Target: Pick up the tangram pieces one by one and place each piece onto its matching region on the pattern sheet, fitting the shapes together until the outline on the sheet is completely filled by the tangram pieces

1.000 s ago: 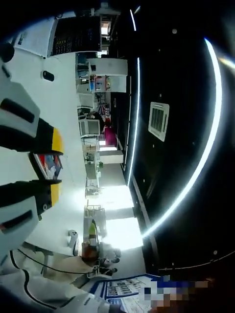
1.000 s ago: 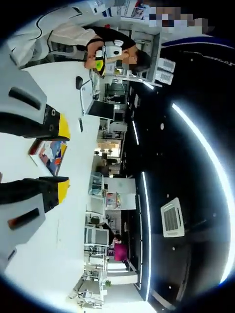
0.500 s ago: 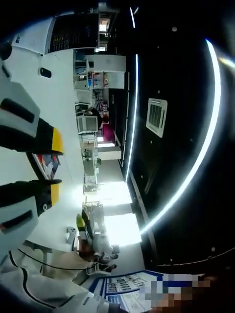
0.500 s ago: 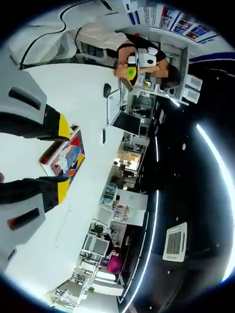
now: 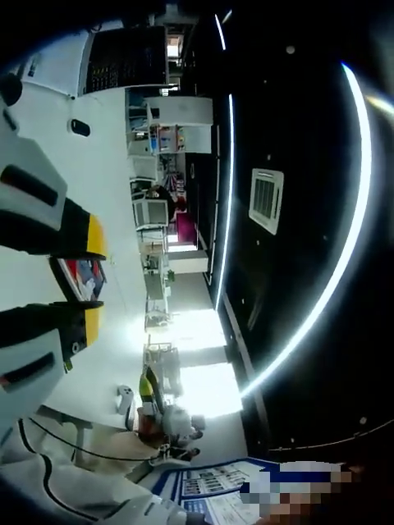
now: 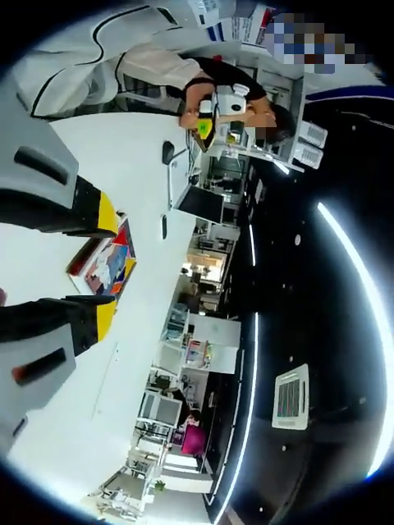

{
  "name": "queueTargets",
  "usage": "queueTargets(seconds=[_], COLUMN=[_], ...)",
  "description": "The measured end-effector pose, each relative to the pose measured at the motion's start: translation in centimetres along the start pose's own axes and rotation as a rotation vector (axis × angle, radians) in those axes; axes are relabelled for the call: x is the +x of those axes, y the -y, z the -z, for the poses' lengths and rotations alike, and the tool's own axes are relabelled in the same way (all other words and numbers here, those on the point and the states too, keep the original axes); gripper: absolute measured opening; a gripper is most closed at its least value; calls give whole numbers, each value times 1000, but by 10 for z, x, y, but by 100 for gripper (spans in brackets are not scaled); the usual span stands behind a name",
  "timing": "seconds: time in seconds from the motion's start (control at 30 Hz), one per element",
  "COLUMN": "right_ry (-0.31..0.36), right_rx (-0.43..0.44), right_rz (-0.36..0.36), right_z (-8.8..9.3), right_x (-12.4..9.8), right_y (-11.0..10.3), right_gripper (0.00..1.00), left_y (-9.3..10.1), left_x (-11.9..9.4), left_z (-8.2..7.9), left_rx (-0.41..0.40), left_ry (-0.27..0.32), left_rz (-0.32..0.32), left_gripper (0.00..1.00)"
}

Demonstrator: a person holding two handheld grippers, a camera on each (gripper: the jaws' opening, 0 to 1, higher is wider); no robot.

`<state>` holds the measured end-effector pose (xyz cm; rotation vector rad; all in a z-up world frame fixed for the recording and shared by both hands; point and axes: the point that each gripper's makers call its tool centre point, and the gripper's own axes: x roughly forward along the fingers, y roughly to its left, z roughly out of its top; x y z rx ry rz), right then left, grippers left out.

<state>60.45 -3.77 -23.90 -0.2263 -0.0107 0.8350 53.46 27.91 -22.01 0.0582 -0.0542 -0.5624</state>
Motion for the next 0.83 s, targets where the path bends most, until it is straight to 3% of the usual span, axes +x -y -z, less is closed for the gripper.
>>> queueTargets(seconds=[0.83], right_ry=[-3], right_rx=[-30], right_rz=[23], right_z=[-3], right_x=[-9], right_y=[6], right_gripper=[29], left_y=[-7], left_x=[-5], left_z=[3], left_rx=[-10], left_ry=[-6], left_rz=[-13], left_gripper=[22])
